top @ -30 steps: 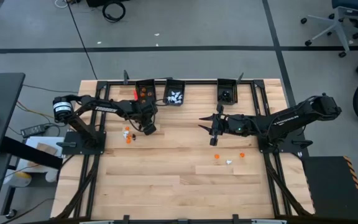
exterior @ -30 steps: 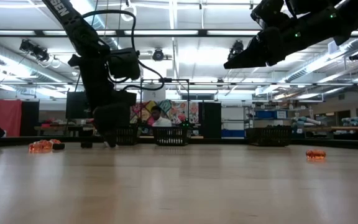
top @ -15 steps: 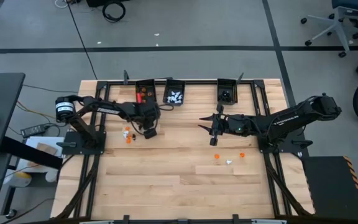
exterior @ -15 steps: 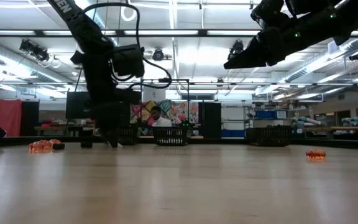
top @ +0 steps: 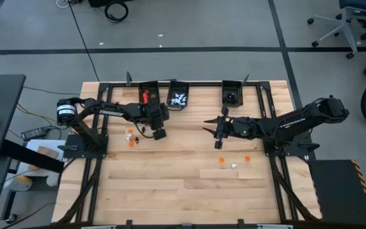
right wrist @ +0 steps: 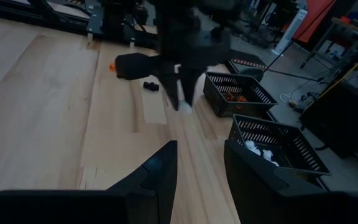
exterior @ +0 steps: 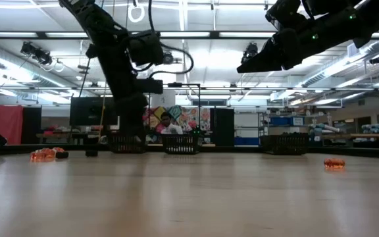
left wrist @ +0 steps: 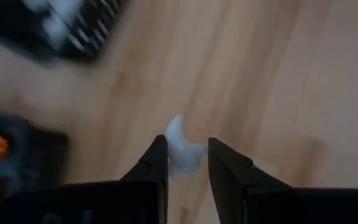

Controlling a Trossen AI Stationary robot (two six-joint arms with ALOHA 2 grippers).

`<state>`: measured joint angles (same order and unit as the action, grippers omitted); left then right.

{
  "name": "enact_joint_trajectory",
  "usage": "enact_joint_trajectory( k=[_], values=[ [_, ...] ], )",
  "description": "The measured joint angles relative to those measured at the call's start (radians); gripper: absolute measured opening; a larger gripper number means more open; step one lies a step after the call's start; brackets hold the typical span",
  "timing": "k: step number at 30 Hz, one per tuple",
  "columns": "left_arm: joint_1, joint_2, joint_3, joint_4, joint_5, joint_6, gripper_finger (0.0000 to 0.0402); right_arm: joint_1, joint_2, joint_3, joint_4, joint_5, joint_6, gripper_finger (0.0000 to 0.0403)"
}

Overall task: Sort Halloween decoration
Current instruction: Put the white ghost toy into the middle black bin

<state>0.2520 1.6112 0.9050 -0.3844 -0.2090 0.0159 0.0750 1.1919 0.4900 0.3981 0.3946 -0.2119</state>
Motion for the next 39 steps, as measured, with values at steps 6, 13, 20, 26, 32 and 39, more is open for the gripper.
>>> enact_joint_trajectory(
  k=[6,13,20,26,32,39],
  values=[
    [0.018,0.0,0.062,0.07,-0.03,0.075,0.0069,0.0,0.0,0.0,0.0,0.0,0.0,0.0137],
    [0.088,0.011,0.089,0.187,-0.032,0.163,0.0069,0.0,0.0,0.0,0.005,0.0,0.0,0.0137],
    [0.166,0.101,0.161,0.205,0.002,0.189,0.0069,0.0,0.0,0.001,0.021,-0.005,0.0,0.0137],
    [0.209,0.203,0.257,0.196,0.044,0.198,0.0069,0.0,0.0,0.001,0.016,-0.004,-0.004,0.0137],
    [0.26,0.303,0.334,0.173,0.114,0.201,0.0069,0.0,0.0,0.001,0.006,-0.004,-0.007,0.0137],
    [0.274,0.335,0.344,0.171,0.136,0.2,0.0113,-0.003,0.0,0.001,-0.003,-0.001,-0.008,0.0137]
  ],
)
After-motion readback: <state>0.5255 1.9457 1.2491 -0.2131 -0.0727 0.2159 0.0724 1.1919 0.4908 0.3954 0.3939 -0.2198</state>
